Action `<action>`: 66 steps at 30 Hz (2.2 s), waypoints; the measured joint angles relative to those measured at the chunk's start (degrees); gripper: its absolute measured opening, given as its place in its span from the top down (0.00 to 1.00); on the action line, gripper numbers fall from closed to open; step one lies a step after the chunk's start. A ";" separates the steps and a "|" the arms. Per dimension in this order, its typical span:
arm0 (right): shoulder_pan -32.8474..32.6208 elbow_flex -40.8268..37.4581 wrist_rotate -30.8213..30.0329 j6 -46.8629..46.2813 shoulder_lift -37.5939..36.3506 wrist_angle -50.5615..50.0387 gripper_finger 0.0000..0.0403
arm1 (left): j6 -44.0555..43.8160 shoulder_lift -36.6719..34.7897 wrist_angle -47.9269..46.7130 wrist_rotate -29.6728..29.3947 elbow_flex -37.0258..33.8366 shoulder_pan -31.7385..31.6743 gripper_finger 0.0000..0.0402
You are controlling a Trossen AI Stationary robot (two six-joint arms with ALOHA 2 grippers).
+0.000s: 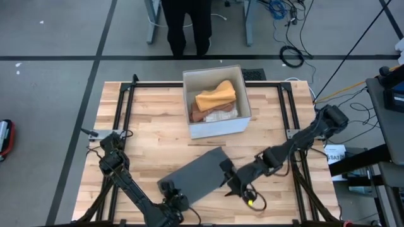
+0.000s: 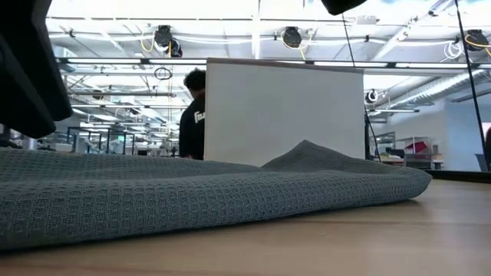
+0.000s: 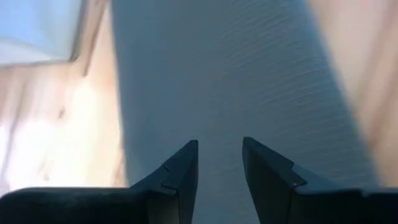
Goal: Fold towel
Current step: Fold the orange towel
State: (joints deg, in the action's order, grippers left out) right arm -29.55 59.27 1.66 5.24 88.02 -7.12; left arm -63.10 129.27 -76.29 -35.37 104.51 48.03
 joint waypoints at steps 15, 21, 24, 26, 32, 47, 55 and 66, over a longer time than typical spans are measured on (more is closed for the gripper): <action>-4.93 0.02 -24.21 -11.73 8.15 -16.42 0.58 | 10.48 0.00 15.06 -13.66 -0.09 -2.44 0.67; -7.11 0.00 -24.80 -18.32 8.21 -23.10 0.58 | 17.07 0.00 21.37 -14.84 -1.43 -7.65 0.67; -8.31 0.00 -24.84 -19.42 8.31 -24.32 0.58 | 20.32 0.00 25.62 -14.78 -2.28 -10.24 0.67; -8.92 0.00 -25.69 -20.48 8.31 -24.89 0.58 | 22.22 0.00 28.09 -13.90 -3.00 -11.78 0.67; -9.21 -4.23 -26.15 -22.72 8.42 -22.44 0.58 | 27.08 0.00 36.91 -4.88 -7.33 -15.85 0.67; -7.94 -10.76 -28.85 -20.81 8.45 -13.83 0.67 | 27.87 0.02 42.43 -0.87 -10.85 -17.16 0.67; -7.90 -12.61 -28.08 -20.60 8.45 -12.19 0.93 | 27.84 0.02 42.50 -0.79 -10.85 -17.16 0.67; -9.24 -12.27 -29.85 -18.06 8.38 -12.63 1.00 | 27.68 0.02 42.46 -0.77 -10.85 -17.16 0.67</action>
State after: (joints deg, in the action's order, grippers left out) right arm -38.79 46.99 -28.19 -12.82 96.40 -19.75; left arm -35.42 129.29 -33.82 -36.14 93.67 30.87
